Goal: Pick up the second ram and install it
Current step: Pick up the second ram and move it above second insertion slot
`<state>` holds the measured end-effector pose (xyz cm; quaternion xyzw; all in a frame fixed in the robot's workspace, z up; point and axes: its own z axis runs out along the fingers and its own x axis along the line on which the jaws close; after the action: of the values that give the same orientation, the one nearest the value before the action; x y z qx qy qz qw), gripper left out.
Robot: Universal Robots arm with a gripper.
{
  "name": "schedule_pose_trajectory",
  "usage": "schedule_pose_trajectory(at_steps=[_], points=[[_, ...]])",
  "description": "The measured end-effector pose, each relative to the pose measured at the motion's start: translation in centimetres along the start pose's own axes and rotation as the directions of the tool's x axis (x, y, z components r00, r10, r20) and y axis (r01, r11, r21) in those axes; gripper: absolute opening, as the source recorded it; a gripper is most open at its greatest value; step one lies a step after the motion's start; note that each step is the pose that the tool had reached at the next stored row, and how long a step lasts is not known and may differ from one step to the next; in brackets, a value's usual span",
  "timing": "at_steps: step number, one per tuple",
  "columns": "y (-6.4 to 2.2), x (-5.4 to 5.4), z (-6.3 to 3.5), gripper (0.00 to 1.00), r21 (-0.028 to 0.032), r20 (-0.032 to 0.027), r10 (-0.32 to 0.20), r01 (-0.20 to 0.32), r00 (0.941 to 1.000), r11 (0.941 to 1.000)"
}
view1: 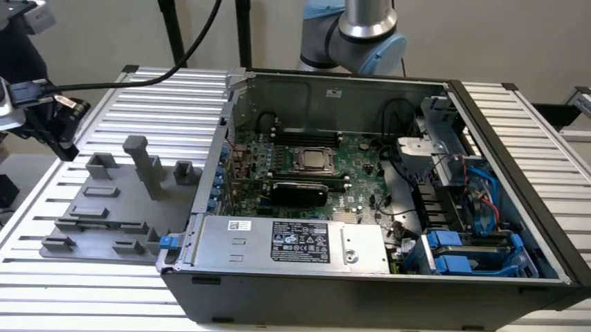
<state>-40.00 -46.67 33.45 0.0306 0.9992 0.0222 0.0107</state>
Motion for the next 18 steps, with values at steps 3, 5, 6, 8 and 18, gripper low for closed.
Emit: schedule_pose_trajectory(at_steps=[3, 5, 6, 8, 18], points=[[0.0, 0.0, 0.22, 0.0, 0.0029, -0.002, -0.047, 0.047, 0.9989, 0.9989], [-0.01, 0.0, 0.36, 0.0, 0.0035, -0.0035, -0.083, 0.083, 0.9965, 0.9965], [-0.01, 0.0, 0.42, 0.0, 0.0036, -0.0044, -0.101, 0.101, 0.9948, 0.9948], [-0.01, 0.0, 0.55, 0.0, 0.0031, -0.0059, -0.137, 0.137, 0.9906, 0.9906], [-0.05, 0.0, 1.31, 0.0, -0.0022, -0.0131, -0.314, 0.314, 0.9494, 0.9495]])
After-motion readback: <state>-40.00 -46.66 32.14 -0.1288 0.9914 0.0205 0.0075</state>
